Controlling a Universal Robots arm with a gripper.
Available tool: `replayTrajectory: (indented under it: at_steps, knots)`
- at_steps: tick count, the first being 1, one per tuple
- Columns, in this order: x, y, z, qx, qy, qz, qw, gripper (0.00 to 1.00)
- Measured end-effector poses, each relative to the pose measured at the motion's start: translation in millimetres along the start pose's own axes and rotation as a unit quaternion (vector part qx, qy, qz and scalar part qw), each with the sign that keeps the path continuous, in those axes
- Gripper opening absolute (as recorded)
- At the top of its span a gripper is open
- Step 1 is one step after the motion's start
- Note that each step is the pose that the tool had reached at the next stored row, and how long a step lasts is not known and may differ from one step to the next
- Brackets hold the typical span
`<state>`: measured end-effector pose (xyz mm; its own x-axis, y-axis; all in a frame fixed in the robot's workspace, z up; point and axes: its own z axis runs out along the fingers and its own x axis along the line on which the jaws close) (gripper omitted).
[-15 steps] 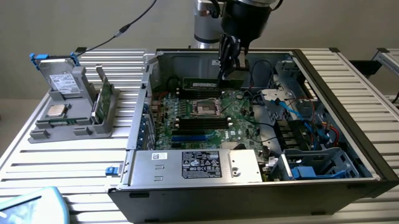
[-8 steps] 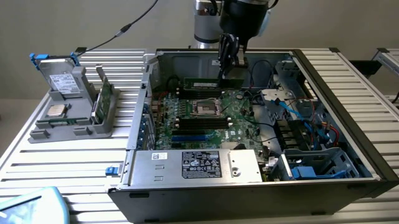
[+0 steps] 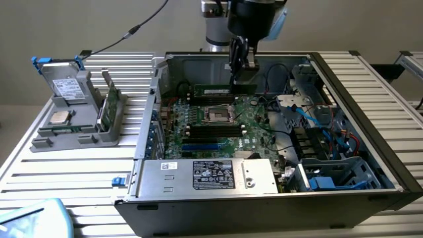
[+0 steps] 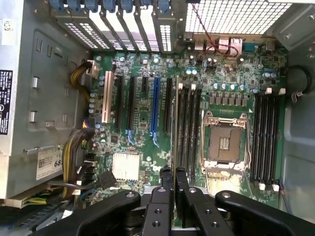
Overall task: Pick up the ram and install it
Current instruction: 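Pick up the ram and move it above insertion slot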
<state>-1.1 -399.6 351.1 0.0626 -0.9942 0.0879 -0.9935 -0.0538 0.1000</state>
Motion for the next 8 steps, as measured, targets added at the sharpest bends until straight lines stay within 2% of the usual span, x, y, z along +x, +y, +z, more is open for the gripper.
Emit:
replayTrajectory:
  at_steps: [2,8]
  knots:
    - [-1.1,3.6,2.2,0.0015,0.0017,0.0,1.0,0.14]
    - [-3.8,6.0,9.2,0.0053,0.0017,0.005,1.0,0.14]
